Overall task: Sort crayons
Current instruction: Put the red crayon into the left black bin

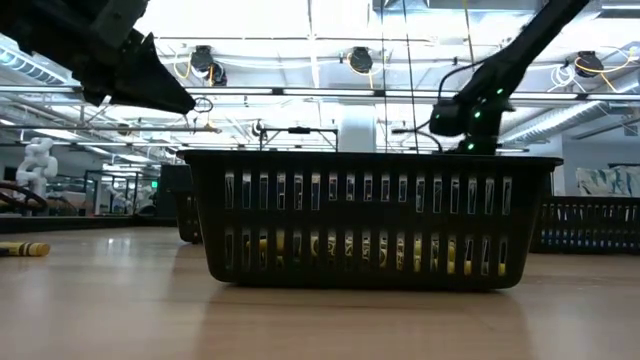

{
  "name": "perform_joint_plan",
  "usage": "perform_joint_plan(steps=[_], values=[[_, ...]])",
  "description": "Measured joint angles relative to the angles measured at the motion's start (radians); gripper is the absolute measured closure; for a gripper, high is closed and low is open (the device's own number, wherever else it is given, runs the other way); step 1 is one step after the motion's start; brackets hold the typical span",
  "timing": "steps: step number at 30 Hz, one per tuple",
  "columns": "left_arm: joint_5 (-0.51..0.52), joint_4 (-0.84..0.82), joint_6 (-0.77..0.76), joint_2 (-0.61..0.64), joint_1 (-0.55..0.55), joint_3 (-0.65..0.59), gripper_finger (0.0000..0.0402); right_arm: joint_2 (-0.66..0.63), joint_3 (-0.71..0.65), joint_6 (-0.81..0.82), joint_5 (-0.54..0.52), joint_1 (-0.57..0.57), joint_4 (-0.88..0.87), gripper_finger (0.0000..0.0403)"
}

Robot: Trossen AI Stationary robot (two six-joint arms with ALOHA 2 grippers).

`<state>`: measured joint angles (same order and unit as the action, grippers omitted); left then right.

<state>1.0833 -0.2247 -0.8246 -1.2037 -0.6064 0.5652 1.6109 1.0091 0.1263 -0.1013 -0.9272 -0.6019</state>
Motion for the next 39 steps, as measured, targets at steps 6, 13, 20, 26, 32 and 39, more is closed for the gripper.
perform_joint_plan(steps=[6, 13, 20, 26, 32, 39], values=[[-0.007, -0.001, -0.001, 0.0, 0.0, 0.0, 0.0272, 0.176, 0.145, 0.067, 0.001, -0.035, -0.062, 0.0283], [-0.013, -0.001, 0.0, 0.0, 0.0, 0.0, 0.0272, 0.247, 0.24, 0.073, 0.009, -0.036, -0.23, 0.0286], [-0.014, -0.001, 0.001, 0.0, 0.0, 0.0, 0.0272, 0.247, 0.24, 0.089, 0.052, -0.035, -0.262, 0.0309], [-0.015, -0.001, 0.001, 0.0, 0.0, 0.0, 0.0272, 0.251, 0.24, 0.098, 0.052, -0.035, -0.248, 0.038], [-0.017, -0.002, 0.002, 0.0, 0.0, 0.0, 0.0272, 0.27, 0.241, 0.101, 0.051, -0.035, -0.263, 0.0394], [-0.017, -0.002, 0.002, 0.0, 0.0, 0.0, 0.0272, 0.279, 0.242, 0.098, 0.034, -0.033, -0.212, 0.04]])
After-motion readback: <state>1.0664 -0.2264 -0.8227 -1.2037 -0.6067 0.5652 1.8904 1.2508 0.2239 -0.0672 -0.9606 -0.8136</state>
